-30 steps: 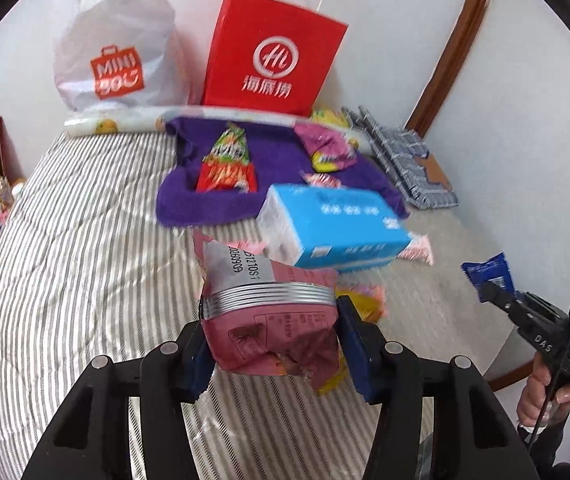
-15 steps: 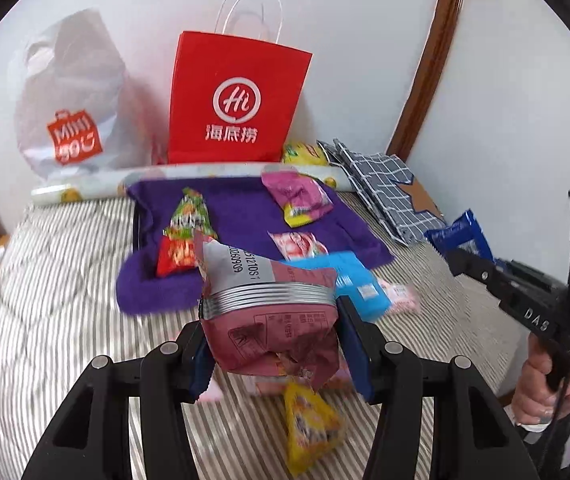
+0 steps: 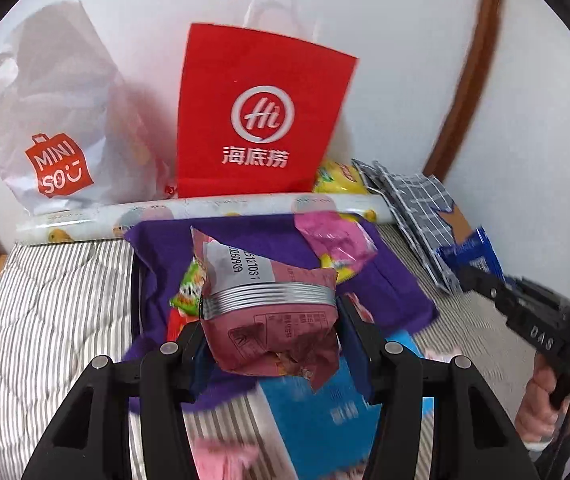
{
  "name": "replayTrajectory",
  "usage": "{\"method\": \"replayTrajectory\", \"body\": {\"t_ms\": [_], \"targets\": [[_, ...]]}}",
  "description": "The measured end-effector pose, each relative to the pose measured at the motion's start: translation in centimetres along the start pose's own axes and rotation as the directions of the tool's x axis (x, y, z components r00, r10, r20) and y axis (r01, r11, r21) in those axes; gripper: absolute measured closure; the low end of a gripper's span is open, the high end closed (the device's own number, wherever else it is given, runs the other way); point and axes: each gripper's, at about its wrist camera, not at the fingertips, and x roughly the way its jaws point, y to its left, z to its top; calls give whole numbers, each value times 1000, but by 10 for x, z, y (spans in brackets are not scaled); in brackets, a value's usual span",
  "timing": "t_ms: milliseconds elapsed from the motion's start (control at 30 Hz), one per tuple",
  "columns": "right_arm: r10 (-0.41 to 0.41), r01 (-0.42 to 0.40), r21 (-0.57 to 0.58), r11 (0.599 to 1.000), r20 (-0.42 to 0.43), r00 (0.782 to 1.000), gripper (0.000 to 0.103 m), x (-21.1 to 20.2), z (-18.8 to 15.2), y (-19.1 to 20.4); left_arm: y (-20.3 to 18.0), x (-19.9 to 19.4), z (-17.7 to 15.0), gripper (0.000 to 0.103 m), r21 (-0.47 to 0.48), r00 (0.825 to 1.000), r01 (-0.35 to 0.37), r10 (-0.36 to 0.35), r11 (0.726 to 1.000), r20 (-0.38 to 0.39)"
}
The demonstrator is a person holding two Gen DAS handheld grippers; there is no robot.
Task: Organize snacks
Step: 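Carry both bags onto the purple towel and open both grippers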
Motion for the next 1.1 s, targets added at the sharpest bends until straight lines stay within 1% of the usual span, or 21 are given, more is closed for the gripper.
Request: {"method": "replayTrajectory", "body": {"t_ms": [67, 133, 267, 367, 400, 467, 533, 600, 700, 867, 933, 967, 1000, 1033, 1100], "targets": [[-2, 2, 4, 1000, -9, 1000, 87, 13, 9, -4, 4, 10, 11, 51, -19, 1000, -7, 7, 1000, 4], [-6, 6, -3, 1000, -17, 1000, 87, 26, 17, -6, 6, 23, 20, 51, -22, 999, -35, 35, 999, 1], [-1, 1, -5, 1000, -21, 1000, 87, 56, 28, -9, 11, 43, 23, 51, -10, 998, -69, 69, 998, 6], [-11, 12, 13, 1000, -50, 999, 87, 80, 20, -15, 18, 56, 16, 51, -36, 997, -76, 75, 996, -8], [-16, 18, 22, 1000, -63, 998, 87, 86, 16, -17, 20, 60, 11, 51, -47, 996, -92, 92, 995, -18], [-24, 27, 25, 999, -104, 994, 87, 96, 8, -20, 23, 63, 6, 51, -54, 995, -96, 94, 994, -27], [-35, 35, 1, 999, -108, 994, 87, 99, 4, -18, 26, 66, 2, 51, -75, 996, -81, 78, 994, -42], [-46, 44, -25, 999, -115, 992, 87, 103, 0, -15, 26, 66, 0, 51, -81, 997, -72, 68, 994, -41], [-28, 25, -28, 999, -134, 991, 87, 112, -3, -13, 25, 65, -4, 51, -69, 996, -91, 89, 993, -32], [-49, 44, -35, 998, -163, 985, 86, 122, -8, -15, 25, 69, -8, 51, -76, 996, -79, 76, 994, -41], [-50, 46, -30, 999, -155, 987, 81, 120, -7, -17, 25, 71, -8, 51, -82, 997, -72, 69, 994, -47], [-50, 46, -27, 999, -148, 988, 69, 118, -7, -17, 26, 73, -9, 51, -92, 997, -60, 55, 994, -54], [-50, 47, -25, 999, -136, 989, 61, 115, -6, -18, 26, 74, -9, 51, -100, 997, -51, 45, 994, -60], [-53, 50, -23, 998, -120, 991, 56, 112, -5, -18, 27, 76, -9, 51, -116, 997, -32, 24, 993, -68], [-51, 49, -26, 998, -95, 994, 50, 105, -4, -18, 28, 79, -10, 51, -134, 997, -10, -1, 991, -79]]}}
